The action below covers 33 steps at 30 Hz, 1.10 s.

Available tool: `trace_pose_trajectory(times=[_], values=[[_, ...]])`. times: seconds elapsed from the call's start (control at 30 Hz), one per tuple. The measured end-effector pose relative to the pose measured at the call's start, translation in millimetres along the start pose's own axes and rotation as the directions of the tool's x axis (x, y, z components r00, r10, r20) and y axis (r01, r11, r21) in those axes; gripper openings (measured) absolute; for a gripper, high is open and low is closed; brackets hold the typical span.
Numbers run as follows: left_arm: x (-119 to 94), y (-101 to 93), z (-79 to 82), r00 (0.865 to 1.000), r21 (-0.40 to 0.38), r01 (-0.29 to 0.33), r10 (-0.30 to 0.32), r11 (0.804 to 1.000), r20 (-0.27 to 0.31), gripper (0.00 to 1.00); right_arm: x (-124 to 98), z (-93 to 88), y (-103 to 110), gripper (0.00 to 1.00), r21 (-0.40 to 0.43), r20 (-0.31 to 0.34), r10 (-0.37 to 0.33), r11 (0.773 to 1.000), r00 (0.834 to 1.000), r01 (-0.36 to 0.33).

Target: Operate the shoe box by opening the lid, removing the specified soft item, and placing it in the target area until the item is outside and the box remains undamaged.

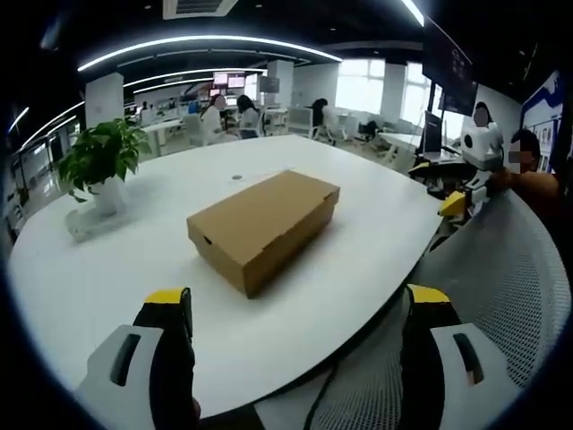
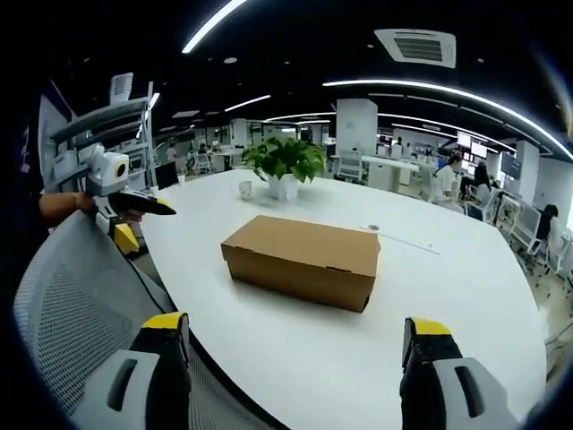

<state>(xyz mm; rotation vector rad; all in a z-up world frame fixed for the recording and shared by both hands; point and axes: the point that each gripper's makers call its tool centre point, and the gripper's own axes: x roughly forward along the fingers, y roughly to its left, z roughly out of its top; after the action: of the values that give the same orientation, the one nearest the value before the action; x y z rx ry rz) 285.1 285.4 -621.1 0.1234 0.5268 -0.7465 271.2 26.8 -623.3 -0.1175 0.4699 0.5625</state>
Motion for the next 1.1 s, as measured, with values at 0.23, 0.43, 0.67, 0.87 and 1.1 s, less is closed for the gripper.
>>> trace_pose_trajectory(times=[0.23, 0.43, 0.67, 0.87, 1.1], values=[[-0.1, 0.4, 0.9, 1.000, -0.005, -0.001, 0.001, 1.000, 0.003, 0.94, -0.5, 1.8, -2.2, 0.97, 0.010, 0.004, -0.005, 1.000, 1.000, 0.005], [-0.2, -0.1, 1.4, 1.000, -0.008, 0.001, -0.001, 1.000, -0.002, 0.94, -0.8, 1.8, -2.6, 0.98, 0.014, 0.003, -0.002, 1.000, 1.000, 0.002], [-0.3, -0.2, 1.8, 1.000, -0.008, 0.005, -0.005, 1.000, -0.004, 0.94, -1.5, 0.8, -3.1, 0.98, 0.034, -0.001, -0.001, 0.999, 1.000, 0.001], [-0.5, -0.4, 1.0, 1.000, -0.005, 0.010, -0.010, 1.000, -0.012, 0.94, -1.9, 0.9, -4.3, 0.98, 0.025, -0.011, -0.003, 1.000, 1.000, 0.003], [0.2, -0.5, 5.3, 1.000, 0.015, 0.024, -0.024, 1.000, -0.019, 0.95, -0.6, 4.9, -6.7, 0.98, 0.018, -0.017, 0.005, 1.000, 1.000, -0.005]])
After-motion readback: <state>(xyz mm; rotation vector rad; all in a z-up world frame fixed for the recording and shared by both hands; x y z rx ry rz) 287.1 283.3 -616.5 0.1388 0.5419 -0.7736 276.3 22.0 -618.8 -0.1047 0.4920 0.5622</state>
